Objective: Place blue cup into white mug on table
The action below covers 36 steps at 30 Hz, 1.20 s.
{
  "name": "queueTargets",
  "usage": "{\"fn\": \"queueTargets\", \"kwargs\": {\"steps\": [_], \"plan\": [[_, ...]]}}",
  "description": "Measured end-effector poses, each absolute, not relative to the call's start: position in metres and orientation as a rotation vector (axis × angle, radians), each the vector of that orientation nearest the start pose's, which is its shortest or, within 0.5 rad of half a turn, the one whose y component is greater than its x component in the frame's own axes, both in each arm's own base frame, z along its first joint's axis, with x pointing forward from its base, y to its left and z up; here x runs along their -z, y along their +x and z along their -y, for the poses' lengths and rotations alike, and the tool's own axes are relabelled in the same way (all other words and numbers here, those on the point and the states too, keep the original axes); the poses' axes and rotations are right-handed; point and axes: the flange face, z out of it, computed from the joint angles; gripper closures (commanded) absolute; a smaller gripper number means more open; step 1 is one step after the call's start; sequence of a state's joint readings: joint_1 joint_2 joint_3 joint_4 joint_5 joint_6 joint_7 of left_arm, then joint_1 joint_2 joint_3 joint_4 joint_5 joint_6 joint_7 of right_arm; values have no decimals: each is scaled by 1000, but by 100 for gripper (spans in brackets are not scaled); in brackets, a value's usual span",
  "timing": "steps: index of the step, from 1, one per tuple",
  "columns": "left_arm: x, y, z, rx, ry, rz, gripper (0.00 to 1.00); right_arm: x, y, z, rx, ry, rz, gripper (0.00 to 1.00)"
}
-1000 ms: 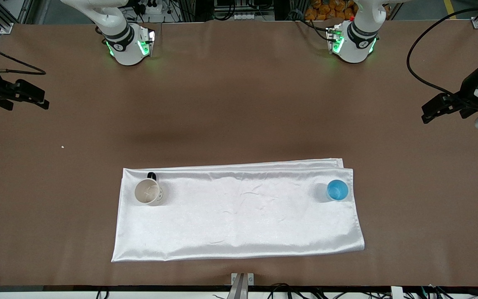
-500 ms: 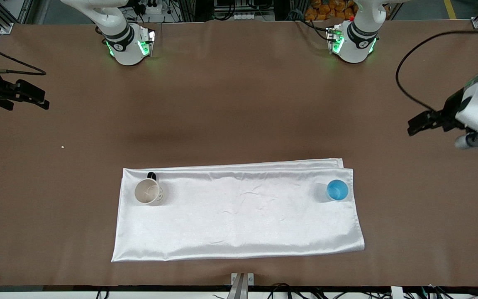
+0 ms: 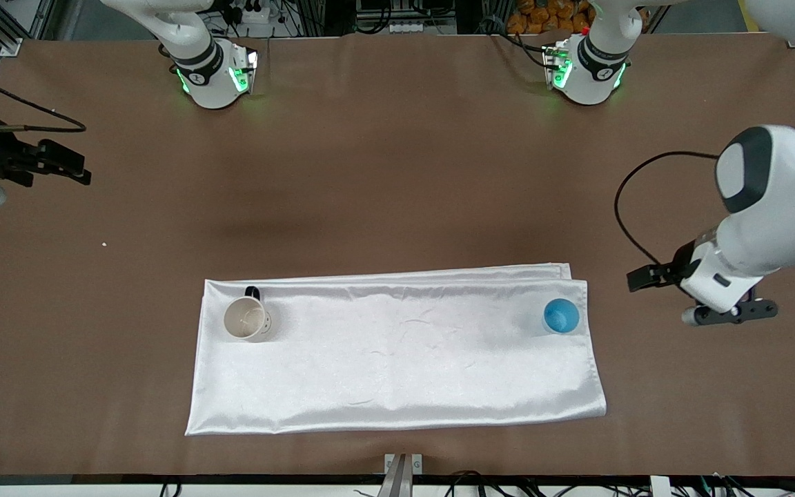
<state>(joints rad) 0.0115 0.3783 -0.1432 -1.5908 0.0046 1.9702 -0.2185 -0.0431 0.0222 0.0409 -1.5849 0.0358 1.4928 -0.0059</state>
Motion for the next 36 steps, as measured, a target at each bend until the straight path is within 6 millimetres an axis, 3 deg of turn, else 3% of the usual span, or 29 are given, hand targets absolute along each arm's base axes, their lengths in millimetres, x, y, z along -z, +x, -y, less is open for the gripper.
{"fn": "queueTargets", "kwargs": {"steps": [4, 12, 17, 28, 36], "plan": [[-403, 668, 79, -7, -3191, 147, 0, -579, 556, -5, -180, -3099, 11, 0], [-398, 670, 82, 9, -3194, 149, 0, -533, 563, -20, -165, -3097, 48, 0], [-385, 675, 88, 30, -3199, 171, 0, -508, 563, -30, -150, -3098, 70, 0], [-326, 680, 140, 55, -3217, 202, 0, -479, 561, -38, -130, -3099, 90, 0], [-284, 683, 146, 30, -3218, 204, 0, -462, 563, -49, -122, -3098, 114, 0]]}}
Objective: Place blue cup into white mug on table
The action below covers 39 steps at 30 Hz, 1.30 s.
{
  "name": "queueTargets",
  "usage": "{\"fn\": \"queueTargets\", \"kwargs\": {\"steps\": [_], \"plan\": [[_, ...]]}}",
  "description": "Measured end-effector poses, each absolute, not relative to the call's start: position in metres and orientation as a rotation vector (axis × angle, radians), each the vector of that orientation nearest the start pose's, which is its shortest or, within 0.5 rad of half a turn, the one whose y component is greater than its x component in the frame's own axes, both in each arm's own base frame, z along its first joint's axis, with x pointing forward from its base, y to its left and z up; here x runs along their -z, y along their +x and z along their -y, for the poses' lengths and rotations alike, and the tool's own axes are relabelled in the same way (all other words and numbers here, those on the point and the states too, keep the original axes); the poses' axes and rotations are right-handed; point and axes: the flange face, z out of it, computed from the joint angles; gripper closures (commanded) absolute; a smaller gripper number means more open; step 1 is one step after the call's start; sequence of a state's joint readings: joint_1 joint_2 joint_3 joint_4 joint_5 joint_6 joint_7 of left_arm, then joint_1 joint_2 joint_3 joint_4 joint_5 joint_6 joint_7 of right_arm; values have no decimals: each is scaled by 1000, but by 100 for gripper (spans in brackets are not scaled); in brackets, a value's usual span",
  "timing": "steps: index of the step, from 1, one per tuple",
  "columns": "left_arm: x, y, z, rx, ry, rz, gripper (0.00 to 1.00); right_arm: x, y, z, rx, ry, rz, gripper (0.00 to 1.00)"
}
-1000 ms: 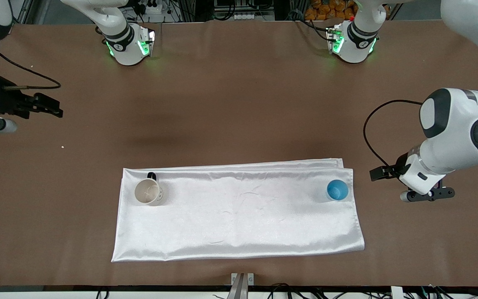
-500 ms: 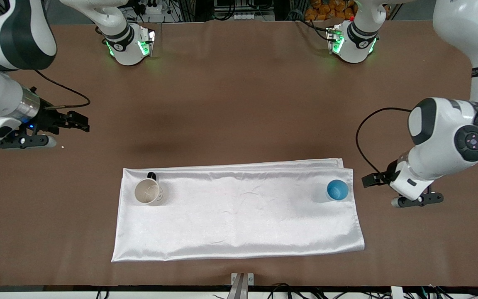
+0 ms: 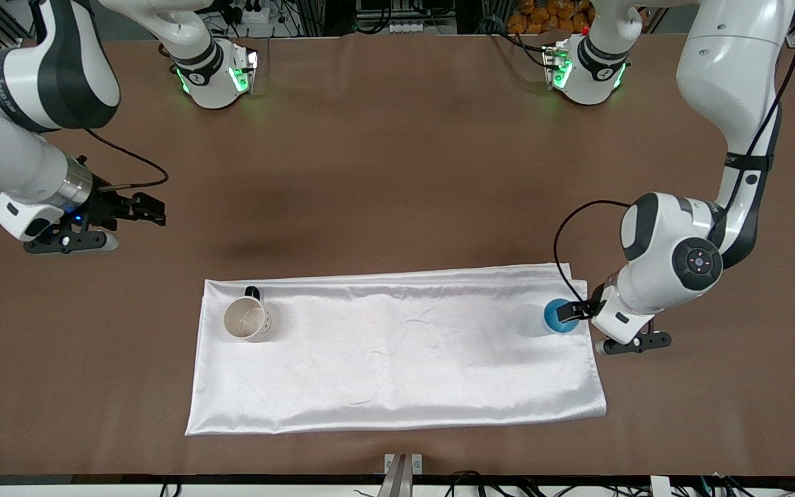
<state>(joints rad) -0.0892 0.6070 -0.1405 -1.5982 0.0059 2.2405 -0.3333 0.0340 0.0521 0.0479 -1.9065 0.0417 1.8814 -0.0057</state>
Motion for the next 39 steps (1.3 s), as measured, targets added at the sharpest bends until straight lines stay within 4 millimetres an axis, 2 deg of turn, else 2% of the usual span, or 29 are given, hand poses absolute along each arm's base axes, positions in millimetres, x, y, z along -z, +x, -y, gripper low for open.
{"fn": "queueTargets", "kwargs": {"steps": [7, 11, 18, 20, 22, 23, 30, 35, 39], "plan": [[-263, 683, 140, 1, -3214, 220, 0, -427, 568, -60, -73, -3098, 138, 0], [-259, 683, 141, -9, -3213, 218, 13, -401, 569, -69, -52, -3097, 158, 0], [-250, 682, 140, -30, -3211, 220, 20, -359, 580, -86, 0, -3093, 187, 0], [-247, 681, 139, -37, -3210, 221, 30, -346, 583, -91, 12, -3092, 179, 0], [-245, 681, 139, -41, -3209, 223, 53, -334, 586, -97, 19, -3092, 164, 0], [-245, 681, 139, -42, -3209, 223, 61, -327, 587, -101, 20, -3092, 156, 0], [-244, 681, 138, -44, -3209, 224, 98, -289, 591, -132, 26, -3090, 116, 0], [-244, 681, 138, -44, -3209, 224, 100, -270, 597, -151, 53, -3084, 108, 0], [-244, 681, 137, -45, -3208, 227, 100, -258, 605, -158, 84, -3078, 105, 0]]}}
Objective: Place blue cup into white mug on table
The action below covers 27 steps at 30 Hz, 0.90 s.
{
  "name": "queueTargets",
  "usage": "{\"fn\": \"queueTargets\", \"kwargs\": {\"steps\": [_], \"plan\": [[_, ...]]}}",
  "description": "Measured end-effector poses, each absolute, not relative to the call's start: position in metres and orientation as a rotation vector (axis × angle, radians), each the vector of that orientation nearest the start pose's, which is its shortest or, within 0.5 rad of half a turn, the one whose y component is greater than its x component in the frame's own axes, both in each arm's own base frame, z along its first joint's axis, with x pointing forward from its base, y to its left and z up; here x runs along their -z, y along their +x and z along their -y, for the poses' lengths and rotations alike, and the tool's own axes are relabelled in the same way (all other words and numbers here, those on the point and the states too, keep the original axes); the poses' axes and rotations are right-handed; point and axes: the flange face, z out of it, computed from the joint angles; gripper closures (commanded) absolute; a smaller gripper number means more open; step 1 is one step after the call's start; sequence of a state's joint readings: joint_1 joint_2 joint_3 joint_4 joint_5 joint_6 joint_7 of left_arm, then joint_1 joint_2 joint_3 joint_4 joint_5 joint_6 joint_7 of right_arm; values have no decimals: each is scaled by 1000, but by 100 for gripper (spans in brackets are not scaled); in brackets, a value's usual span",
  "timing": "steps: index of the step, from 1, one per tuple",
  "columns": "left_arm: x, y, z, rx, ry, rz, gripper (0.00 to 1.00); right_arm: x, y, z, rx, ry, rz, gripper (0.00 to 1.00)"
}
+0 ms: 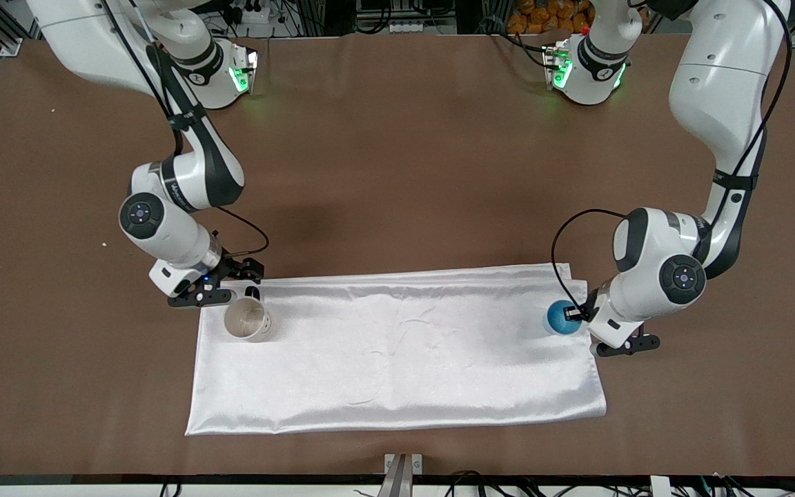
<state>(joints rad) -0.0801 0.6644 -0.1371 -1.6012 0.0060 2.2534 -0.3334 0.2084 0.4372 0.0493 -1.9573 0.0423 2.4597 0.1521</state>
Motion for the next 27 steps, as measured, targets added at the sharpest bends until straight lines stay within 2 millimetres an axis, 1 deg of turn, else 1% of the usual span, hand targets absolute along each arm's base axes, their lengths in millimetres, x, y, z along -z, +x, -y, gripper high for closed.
{"fn": "queueTargets", "kwargs": {"steps": [7, 10, 12, 16, 21, 23, 25, 26, 27], "plan": [[-246, 683, 134, -38, -3209, 235, 100, -248, 623, -161, 129, -3069, 99, 0], [-251, 684, 133, -24, -3210, 236, 100, -244, 629, -163, 137, -3067, 98, 0], [-259, 684, 134, -17, -3210, 234, 100, -242, 632, -164, 140, -3066, 98, 0], [-283, 682, 135, -40, -3204, 223, 100, -237, 633, -168, 139, -3064, 95, 0], [-325, 674, 140, -59, -3194, 200, 100, -230, 634, -173, 160, -3060, 91, 0], [-340, 670, 143, -69, -3192, 189, 100, -227, 634, -173, 166, -3059, 86, 6], [-354, 664, 149, -82, -3193, 170, 100, -223, 634, -173, 167, -3058, 77, 23], [-359, 662, 152, -85, -3194, 159, 100, -222, 634, -173, 166, -3058, 71, 35], [-364, 658, 156, -88, -3196, 147, 100, -220, 634, -174, 164, -3059, 66, 44]]}}
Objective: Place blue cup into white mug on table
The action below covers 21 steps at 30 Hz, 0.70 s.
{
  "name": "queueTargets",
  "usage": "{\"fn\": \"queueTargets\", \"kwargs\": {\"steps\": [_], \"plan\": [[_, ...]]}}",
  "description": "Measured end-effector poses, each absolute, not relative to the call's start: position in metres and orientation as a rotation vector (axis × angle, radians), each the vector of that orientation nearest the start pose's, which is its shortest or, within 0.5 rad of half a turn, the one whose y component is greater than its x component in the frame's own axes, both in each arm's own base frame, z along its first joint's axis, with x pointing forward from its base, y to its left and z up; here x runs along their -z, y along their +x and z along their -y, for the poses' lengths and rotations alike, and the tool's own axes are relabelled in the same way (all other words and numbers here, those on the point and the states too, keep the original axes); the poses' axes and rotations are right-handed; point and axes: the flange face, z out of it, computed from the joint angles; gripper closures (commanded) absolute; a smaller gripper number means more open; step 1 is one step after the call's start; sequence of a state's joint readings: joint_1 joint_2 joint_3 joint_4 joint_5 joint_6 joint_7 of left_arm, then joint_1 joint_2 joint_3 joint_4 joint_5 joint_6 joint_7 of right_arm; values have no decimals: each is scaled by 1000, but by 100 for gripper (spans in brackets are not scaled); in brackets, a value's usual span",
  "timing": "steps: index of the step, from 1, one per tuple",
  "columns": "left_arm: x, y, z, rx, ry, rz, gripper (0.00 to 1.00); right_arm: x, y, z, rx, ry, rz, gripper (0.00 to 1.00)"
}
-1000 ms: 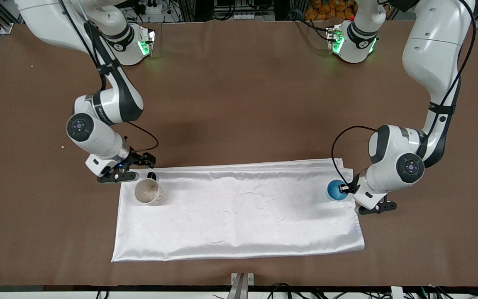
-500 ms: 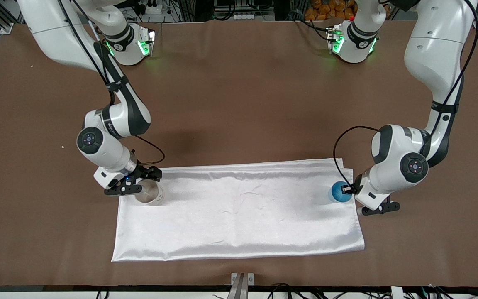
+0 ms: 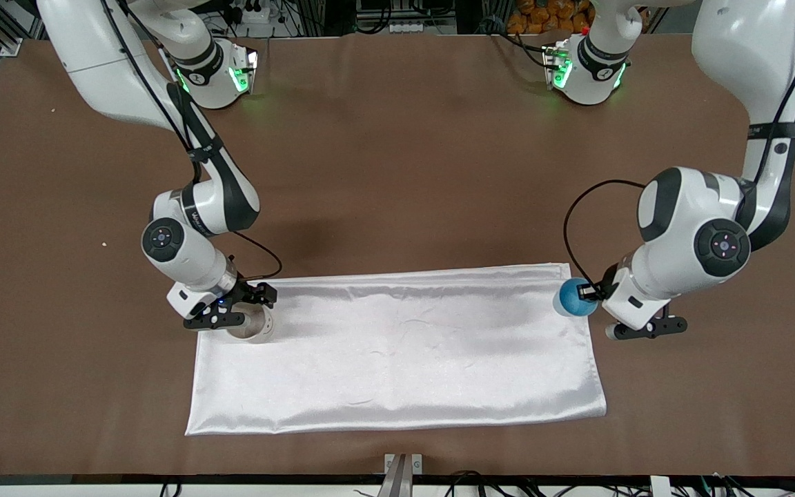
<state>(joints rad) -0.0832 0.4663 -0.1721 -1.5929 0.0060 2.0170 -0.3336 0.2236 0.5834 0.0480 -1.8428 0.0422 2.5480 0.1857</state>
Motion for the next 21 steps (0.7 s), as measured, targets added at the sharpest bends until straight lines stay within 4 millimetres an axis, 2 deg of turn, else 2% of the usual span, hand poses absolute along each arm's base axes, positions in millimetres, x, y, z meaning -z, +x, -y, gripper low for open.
{"fn": "queueTargets", "kwargs": {"steps": [6, 7, 15, 21], "plan": [[-378, 639, 187, -102, -3205, 146, 100, -219, 634, -176, 171, -3057, 67, 96], [-379, 635, 194, -105, -3208, 144, 100, -219, 634, -177, 178, -3056, 70, 100], [-389, 610, 251, -124, -3236, 134, 100, -221, 633, -186, 204, -3055, 101, 100], [-393, 582, 307, -152, -3247, 162, 100, -219, 633, -185, 201, -3057, 104, 100]]}}
